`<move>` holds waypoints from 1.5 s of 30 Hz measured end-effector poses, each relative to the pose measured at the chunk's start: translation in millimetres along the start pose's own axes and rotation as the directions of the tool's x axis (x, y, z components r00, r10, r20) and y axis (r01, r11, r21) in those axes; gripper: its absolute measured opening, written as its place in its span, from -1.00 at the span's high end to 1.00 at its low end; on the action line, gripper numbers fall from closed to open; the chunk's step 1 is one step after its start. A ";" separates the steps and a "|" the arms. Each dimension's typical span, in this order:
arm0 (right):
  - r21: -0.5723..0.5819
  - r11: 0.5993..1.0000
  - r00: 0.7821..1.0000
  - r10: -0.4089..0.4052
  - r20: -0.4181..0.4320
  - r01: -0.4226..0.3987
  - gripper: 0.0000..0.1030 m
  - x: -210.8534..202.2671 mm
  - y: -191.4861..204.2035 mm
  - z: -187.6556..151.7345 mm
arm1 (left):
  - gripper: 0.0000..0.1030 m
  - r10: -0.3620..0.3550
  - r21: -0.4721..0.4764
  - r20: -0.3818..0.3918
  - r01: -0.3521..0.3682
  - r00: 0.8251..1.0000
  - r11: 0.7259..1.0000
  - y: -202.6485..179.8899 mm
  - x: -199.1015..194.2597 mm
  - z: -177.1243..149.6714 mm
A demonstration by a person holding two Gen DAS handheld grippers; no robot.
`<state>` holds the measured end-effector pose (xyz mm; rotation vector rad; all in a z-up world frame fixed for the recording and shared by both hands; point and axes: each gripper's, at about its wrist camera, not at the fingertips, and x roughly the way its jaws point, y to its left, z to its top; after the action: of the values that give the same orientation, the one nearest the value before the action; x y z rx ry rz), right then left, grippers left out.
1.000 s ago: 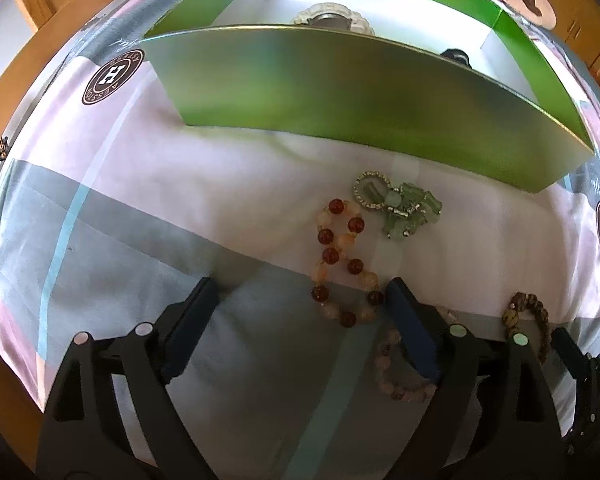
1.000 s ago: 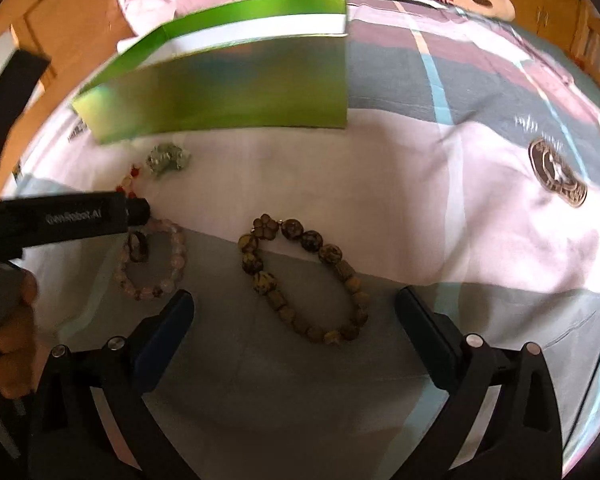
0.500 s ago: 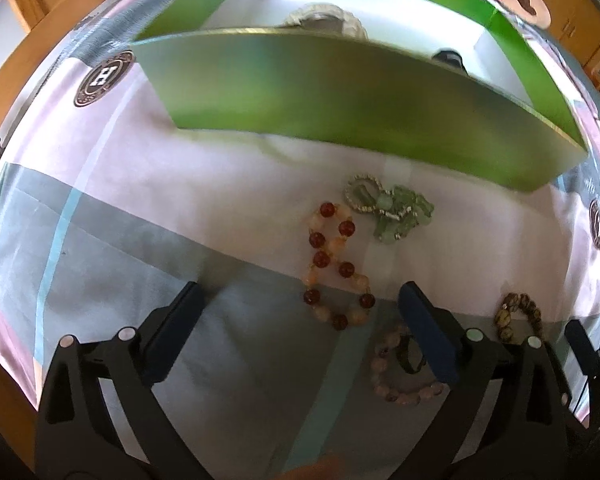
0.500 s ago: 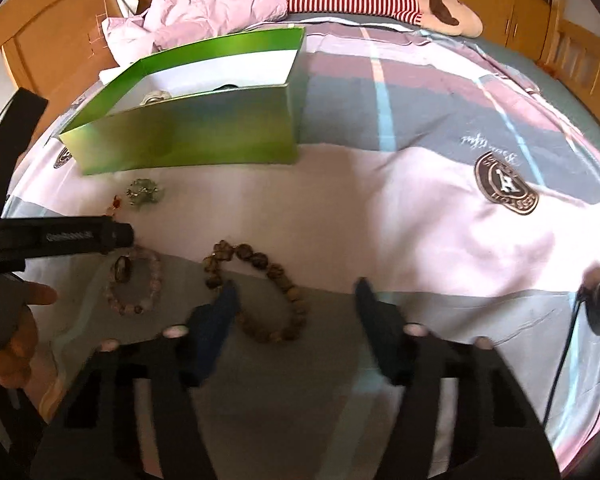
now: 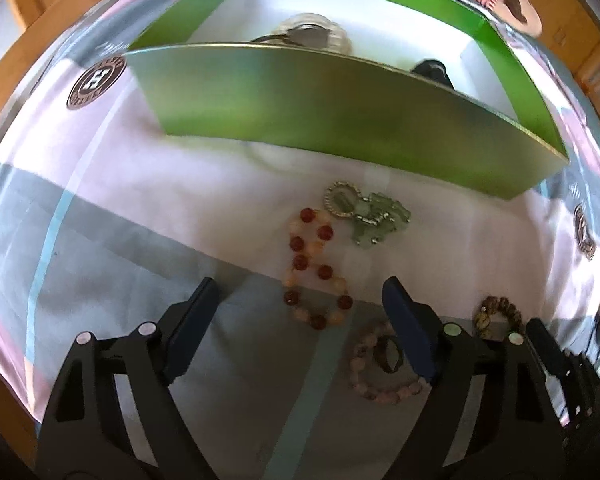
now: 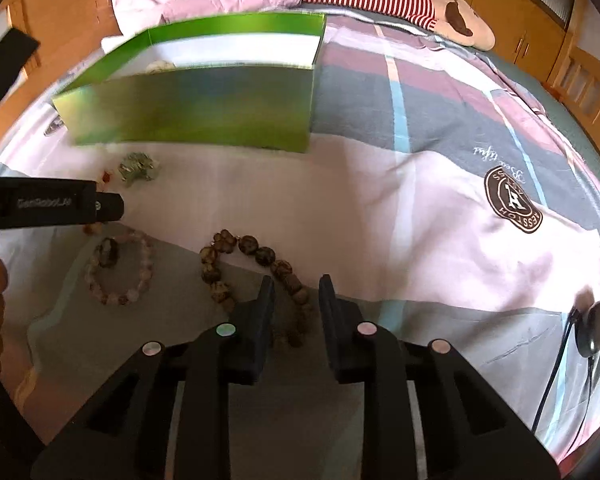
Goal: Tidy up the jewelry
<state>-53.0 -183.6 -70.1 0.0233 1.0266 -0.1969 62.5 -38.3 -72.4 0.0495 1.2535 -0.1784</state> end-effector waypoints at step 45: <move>-0.024 0.994 0.982 0.106 0.154 -0.104 0.85 -61.0 18.6 47.2 | 0.77 0.111 -0.138 0.139 -0.091 0.984 0.986 36.7 -44.2 -3.4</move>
<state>-40.4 -161.3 4.9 0.0466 0.8689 -0.0924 51.9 3.1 -33.8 -0.0132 1.1106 -0.0107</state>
